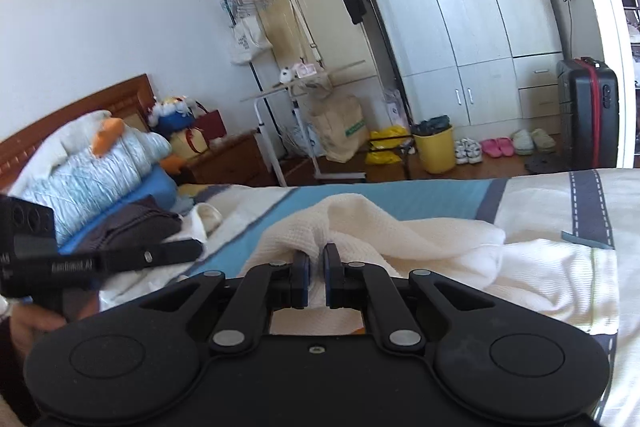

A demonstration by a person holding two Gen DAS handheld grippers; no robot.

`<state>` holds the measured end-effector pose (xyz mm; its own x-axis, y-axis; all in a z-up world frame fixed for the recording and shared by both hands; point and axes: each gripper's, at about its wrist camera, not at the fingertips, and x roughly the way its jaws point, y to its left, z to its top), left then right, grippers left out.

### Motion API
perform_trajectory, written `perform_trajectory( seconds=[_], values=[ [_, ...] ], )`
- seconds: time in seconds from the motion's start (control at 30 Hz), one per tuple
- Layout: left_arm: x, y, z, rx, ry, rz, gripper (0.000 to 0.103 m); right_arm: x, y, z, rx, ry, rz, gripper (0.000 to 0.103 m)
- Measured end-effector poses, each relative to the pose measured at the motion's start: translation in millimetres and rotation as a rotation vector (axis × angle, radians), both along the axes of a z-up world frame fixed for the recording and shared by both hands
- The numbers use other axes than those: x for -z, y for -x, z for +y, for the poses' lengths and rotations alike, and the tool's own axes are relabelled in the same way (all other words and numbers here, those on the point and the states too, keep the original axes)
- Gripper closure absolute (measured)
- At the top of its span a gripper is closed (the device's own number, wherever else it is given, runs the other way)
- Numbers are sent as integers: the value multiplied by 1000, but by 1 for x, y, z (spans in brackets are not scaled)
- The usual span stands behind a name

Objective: Fold clothes

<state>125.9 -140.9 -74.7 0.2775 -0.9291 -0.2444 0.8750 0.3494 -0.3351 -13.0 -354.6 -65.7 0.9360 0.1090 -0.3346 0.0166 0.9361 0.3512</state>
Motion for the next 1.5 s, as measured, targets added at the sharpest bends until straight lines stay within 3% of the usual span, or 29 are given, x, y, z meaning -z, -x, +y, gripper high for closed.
perform_trajectory(
  seconds=[0.1,0.23,0.27,0.3,0.4,0.5,0.6,0.67,0.77,0.83,0.93,1.03,1.13,1.23,1.27,1.33,1.43,1.5],
  values=[
    [6,26,-19,76,-25,-78,46,-3,6,-2,-50,-75,-37,95],
    [14,40,-35,-13,-76,-145,45,-11,11,-1,-147,-170,-92,94],
    [15,37,-34,-39,-51,-129,62,-11,12,0,-173,-193,-104,94],
    [13,32,-34,-62,-48,-111,93,-11,13,0,-196,-216,-116,94],
    [7,14,-24,-163,-36,-86,97,-11,15,1,-252,-262,-149,99],
    [2,-9,-5,-261,-17,-45,98,-11,17,1,-181,-205,-105,98],
    [3,-19,6,-352,-49,-70,98,-5,13,-3,-58,-98,4,79],
    [2,-23,11,-409,-66,-93,98,0,6,-1,-2,11,87,41],
    [0,-36,24,-478,-40,-48,98,16,-12,7,90,182,192,28],
    [-1,-45,30,-516,-43,-47,98,31,-28,11,113,239,271,28],
    [1,-56,40,-522,-41,-19,98,45,-45,17,86,264,314,28],
    [5,-64,49,-527,-34,34,98,47,-49,22,86,294,279,28],
    [4,-68,54,-553,-27,32,98,54,-52,27,80,349,239,28],
    [-2,-73,68,-610,3,30,98,59,-63,26,77,336,230,28],
    [-3,-77,76,-637,15,52,98,60,-69,23,85,291,228,28],
    [3,-91,93,-681,29,183,98,59,-77,19,76,172,234,28],
    [25,-107,99,-711,-42,323,98,49,-82,31,21,107,211,30],
    [35,-111,96,-720,-101,364,97,47,-79,41,1,181,190,51]
  ],
)
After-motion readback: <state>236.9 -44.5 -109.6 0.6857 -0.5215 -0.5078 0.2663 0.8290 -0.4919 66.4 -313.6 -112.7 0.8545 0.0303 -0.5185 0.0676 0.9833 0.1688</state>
